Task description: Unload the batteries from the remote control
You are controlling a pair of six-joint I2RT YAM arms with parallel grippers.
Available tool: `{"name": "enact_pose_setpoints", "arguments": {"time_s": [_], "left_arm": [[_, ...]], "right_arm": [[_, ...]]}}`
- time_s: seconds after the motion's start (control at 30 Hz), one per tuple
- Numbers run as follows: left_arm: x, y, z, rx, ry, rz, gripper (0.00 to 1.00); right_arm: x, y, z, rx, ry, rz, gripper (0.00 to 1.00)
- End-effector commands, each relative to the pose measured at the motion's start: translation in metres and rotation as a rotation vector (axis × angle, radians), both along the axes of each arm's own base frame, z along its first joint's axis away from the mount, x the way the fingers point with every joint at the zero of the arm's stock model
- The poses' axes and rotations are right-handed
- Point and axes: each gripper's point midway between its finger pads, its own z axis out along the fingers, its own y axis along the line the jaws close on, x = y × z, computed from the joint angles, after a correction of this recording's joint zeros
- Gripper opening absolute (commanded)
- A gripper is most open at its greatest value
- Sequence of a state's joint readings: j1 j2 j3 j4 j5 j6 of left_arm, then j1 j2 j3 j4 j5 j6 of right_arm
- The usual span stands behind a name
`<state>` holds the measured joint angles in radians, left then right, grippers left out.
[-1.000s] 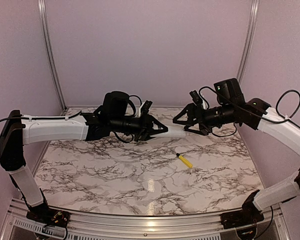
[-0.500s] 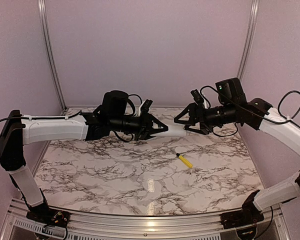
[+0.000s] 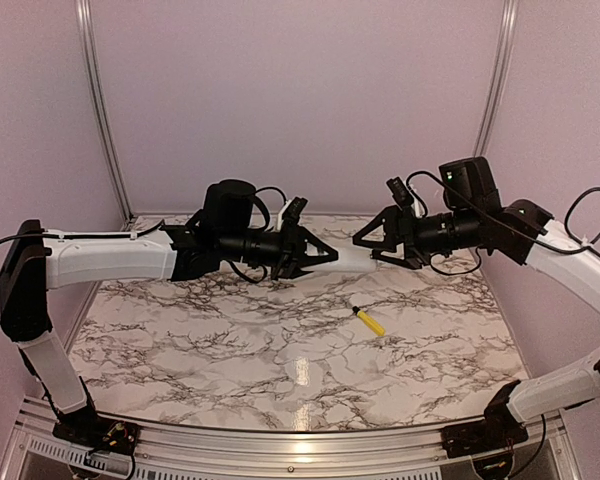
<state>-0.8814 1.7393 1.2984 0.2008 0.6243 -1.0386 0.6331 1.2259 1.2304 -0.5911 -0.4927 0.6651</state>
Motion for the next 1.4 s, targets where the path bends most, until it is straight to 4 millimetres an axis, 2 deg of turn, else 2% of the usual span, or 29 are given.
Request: {"name": "enact_pose_setpoints", "arguments": {"time_s": [0.0,0.67,0.87,1.37], "left_arm": [[-0.018,-0.008,0.066,-0.207,-0.151,-0.108,0.00],[-0.026,-0.009,0.080,-0.251,-0.173,-0.165,0.00],[-0.028,-0.012,0.085,-0.265,-0.181,-0.190,0.00],[-0.034,-0.009,0.086,-0.269,-0.191,-0.211,0.00]], "right_arm": [[-0.008,0.001,-0.017,-0.026,0.053,0.013,0.79],[-0.015,0.004,-0.019,-0.003,0.070,0.055,0.77],[-0.016,0.005,-0.013,0.015,0.057,0.070,0.77],[-0.026,0.002,-0.014,0.093,0.066,0.090,0.75]]}}
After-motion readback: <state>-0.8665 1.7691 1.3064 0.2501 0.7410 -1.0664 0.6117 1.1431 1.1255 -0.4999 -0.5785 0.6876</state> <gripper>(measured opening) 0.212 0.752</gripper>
